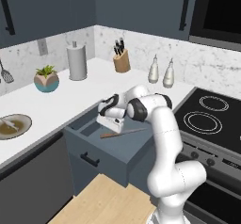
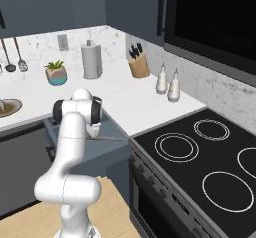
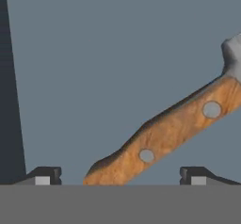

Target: Pick up the knife from the drawer and place it on the cutting board. Then place the meat from the plate to the cutting board.

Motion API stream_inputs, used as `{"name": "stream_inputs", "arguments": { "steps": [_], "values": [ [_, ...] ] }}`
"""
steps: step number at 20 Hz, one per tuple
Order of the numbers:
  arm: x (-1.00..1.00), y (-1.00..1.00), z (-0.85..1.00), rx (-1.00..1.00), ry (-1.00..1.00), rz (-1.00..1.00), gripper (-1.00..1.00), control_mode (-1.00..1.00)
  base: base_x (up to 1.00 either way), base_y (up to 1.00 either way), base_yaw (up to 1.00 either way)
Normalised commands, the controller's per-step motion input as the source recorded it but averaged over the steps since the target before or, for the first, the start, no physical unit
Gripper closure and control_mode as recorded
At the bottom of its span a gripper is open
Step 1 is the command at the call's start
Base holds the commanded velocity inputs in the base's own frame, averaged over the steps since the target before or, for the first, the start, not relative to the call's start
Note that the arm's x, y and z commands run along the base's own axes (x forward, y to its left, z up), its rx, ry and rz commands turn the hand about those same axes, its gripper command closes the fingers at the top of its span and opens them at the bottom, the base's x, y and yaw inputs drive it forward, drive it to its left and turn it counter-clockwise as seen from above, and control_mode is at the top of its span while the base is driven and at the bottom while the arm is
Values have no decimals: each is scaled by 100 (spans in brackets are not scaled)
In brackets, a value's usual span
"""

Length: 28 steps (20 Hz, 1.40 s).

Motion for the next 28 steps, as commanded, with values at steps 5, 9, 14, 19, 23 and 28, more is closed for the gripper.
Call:
{"name": "stream_inputs", "arguments": {
  "steps": [5,9,14,19,23,28],
  "values": [
    [11,0,-13,5,0,-6,-100,-100,0,0,0],
    [0,0,-15,0,0,0,-100,-100,0,0,0],
    [0,0,-16,0,0,0,-100,-100,0,0,0],
    [-25,0,-6,0,-1,-3,-100,-100,0,0,0],
    [-71,0,19,0,-4,-7,-100,-100,0,0,0],
    [-44,0,7,0,-1,-7,-100,-100,0,0,0]
  ]
}}
